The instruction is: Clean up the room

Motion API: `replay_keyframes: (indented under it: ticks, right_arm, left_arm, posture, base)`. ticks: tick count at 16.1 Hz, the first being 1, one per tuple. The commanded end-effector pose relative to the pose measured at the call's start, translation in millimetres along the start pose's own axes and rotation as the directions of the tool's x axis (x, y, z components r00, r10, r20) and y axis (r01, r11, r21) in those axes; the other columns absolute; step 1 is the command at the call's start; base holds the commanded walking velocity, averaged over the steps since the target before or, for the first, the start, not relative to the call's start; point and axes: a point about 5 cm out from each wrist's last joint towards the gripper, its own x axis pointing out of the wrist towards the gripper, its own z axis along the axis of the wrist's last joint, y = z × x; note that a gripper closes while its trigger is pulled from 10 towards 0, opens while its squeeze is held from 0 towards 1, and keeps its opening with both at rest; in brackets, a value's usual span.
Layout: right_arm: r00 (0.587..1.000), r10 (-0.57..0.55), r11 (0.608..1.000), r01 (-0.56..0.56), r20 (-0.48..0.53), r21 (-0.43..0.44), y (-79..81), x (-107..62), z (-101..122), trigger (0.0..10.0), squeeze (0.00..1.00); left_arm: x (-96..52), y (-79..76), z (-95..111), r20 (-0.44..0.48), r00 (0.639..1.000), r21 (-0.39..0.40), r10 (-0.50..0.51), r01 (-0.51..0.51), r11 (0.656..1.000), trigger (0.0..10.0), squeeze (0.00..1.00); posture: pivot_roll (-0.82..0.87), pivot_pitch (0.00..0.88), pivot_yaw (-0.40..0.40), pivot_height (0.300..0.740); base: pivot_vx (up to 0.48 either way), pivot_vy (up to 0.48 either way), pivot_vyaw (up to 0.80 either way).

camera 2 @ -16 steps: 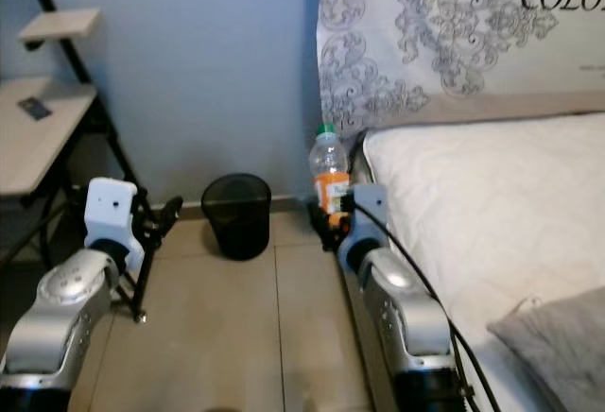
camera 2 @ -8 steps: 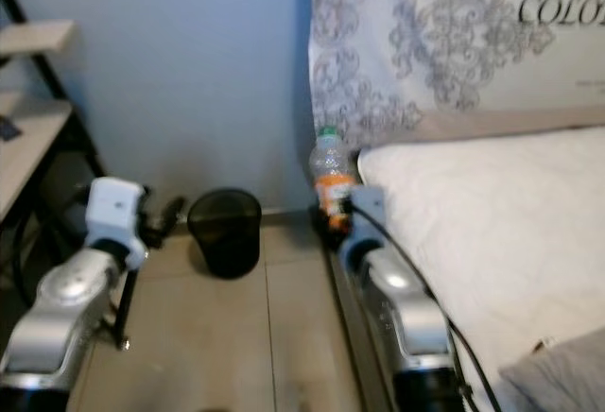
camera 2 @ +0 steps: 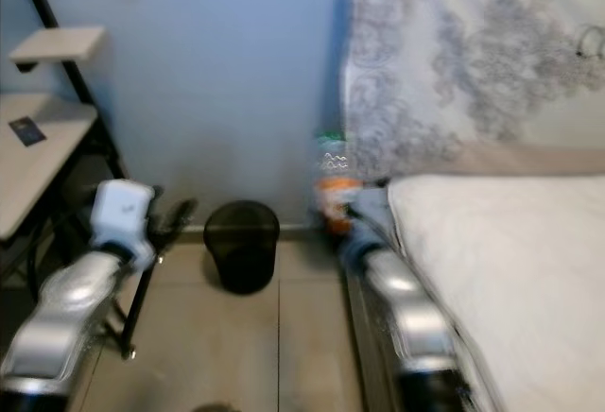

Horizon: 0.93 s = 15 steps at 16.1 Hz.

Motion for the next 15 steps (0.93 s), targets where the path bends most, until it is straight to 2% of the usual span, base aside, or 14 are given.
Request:
replay_keyframes:
  ticks: [1, 11, 15]
  right_arm:
    - [0.998, -0.059, 0.998, 0.059, 0.005, -0.022, -15.4, -4.1, 0.7, 10.0, 0.0]
    - [0.999, -0.044, 0.996, 0.043, -0.003, -0.074, -18.6, -5.2, -1.8, 10.0, 0.0]
    - [0.999, -0.019, 0.995, 0.016, -0.035, -0.101, -15.8, -5.3, -6.4, 10.0, 0.0]
  left_arm:
    - [3.1, -7.7, 7.9, 0.036, 0.999, 0.009, -0.032, 0.031, 0.999, 10.0, 0.0]
    - [3.1, -9.5, 7.7, 0.039, 0.999, 0.029, -0.038, 0.036, 0.999, 10.0, 0.0]
    - [2.7, -11.0, 6.5, 0.034, 0.998, 0.035, -0.046, 0.045, 0.998, 10.0, 0.0]
  posture:
    - [0.08, 0.0, 0.034, 0.74]
    - [0.08, 0.0, 0.034, 0.74]
    - [0.08, 0.0, 0.034, 0.74]
  base:
    - [0.412, 0.0, 0.0]
    - [0.413, 0.0, 0.0]
    - [0.413, 0.0, 0.8]
